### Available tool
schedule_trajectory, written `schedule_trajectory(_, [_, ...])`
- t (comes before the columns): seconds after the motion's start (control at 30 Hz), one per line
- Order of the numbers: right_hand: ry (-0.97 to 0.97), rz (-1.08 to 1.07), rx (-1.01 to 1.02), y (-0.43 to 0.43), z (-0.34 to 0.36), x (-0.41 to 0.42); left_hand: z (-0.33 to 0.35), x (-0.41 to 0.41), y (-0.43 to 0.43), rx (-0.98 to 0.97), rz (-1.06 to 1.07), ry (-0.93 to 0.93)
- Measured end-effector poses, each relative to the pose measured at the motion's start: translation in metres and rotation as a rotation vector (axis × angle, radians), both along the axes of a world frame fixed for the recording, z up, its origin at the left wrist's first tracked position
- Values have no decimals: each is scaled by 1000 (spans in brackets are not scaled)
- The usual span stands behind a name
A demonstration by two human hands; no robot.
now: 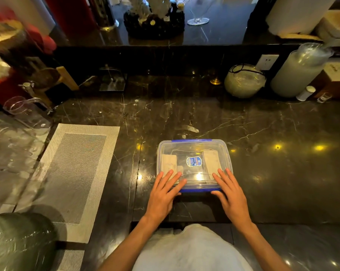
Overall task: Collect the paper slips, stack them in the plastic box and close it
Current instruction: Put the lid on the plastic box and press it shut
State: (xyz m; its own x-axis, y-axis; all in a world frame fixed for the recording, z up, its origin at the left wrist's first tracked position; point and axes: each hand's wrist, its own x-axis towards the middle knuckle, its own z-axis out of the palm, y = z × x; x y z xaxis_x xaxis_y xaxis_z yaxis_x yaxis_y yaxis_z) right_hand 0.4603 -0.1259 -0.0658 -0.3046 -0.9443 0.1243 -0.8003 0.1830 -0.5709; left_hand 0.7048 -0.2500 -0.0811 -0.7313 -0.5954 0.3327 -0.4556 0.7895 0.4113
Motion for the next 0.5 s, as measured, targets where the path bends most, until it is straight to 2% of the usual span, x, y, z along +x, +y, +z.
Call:
schedule_trajectory(0.33, [-132, -83, -15, 0, 3, 8, 5, -4, 6, 49, 65, 29])
schedule_trajectory(0.5, [-362, -97, -6, -2, 17, 11, 15, -4, 7, 222, 85, 116])
